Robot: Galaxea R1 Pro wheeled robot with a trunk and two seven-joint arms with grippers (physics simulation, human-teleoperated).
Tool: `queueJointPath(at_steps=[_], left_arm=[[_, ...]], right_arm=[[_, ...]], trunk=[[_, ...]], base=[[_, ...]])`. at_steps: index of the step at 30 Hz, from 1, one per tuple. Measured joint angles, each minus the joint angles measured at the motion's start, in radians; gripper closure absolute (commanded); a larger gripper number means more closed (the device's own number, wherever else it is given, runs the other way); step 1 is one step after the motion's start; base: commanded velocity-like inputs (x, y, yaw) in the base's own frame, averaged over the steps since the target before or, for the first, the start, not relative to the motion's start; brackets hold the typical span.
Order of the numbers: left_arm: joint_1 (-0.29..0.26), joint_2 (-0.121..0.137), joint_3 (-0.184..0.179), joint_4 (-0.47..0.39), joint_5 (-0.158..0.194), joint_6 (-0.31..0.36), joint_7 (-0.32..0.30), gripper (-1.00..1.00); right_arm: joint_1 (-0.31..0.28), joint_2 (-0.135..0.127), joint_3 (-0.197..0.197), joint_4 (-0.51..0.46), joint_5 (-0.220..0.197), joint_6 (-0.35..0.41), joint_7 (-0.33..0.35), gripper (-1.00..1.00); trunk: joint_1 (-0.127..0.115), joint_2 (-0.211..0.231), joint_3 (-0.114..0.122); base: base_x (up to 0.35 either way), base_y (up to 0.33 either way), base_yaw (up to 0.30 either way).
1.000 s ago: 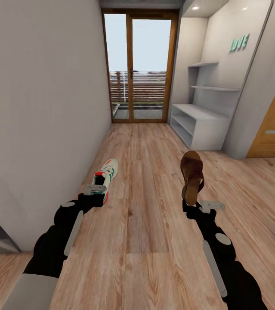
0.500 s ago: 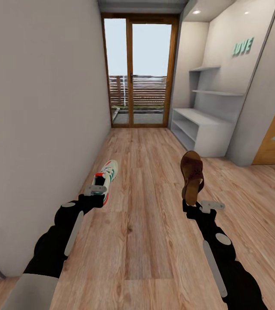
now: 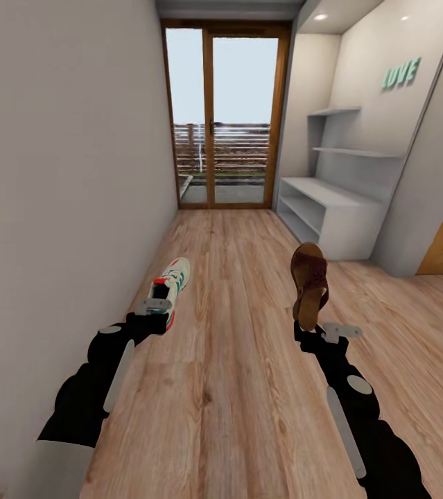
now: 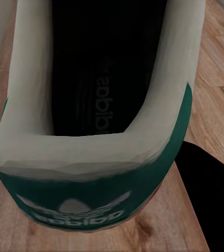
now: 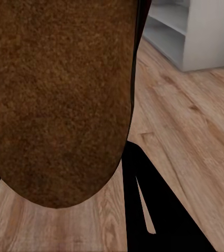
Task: Pick up the two gym shoes and the two sandals from the corridor floor and place them onto the hallstand (shoe rack) in the corridor, making sure they are on the rack and not on the floor. Arrange them so the two gym shoes are next to each other and the two sandals are next to each other.
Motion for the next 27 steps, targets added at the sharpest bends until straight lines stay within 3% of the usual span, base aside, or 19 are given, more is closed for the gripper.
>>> queueJointPath(at_steps=[27], left_arm=[[0.000, -0.001, -0.001, 0.018, -0.001, -0.001, 0.000, 1.00]], right_arm=[[0.000, -0.001, 0.000, -0.001, 0.001, 0.000, -0.001, 1.00]], trunk=[[0.000, 0.000, 0.000]], base=[[0.347, 0.000, 0.000]])
